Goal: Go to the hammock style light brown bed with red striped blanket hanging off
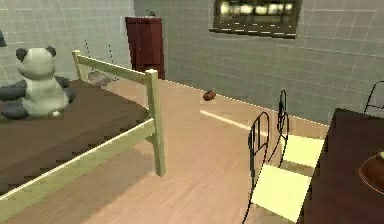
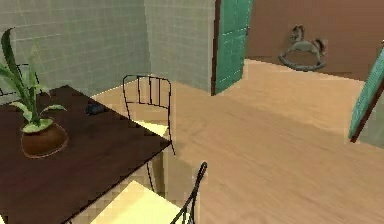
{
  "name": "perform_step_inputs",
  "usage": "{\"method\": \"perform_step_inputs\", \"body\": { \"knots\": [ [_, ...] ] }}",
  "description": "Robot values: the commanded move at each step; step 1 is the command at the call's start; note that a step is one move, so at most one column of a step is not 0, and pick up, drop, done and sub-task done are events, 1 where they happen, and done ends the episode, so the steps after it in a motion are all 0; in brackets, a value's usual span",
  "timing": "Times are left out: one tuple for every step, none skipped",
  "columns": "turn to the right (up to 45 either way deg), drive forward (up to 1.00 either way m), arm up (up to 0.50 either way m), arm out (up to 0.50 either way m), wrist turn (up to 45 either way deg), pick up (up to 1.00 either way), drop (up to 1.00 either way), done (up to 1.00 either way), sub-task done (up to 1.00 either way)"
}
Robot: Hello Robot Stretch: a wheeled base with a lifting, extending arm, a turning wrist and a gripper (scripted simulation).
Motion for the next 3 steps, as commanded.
{"method": "perform_step_inputs", "body": {
  "knots": [
    [0.0, 1.00, 0.00, 0.00, 0.0, 0.00, 0.00, 0.00, 0.00],
    [6.0, 0.00, 0.00, 0.00, 0.0, 0.00, 0.00, 0.00, 0.00],
    [3.0, 0.00, 0.00, 0.00, 0.0, 0.00, 0.00, 0.00, 0.00]
  ]
}}
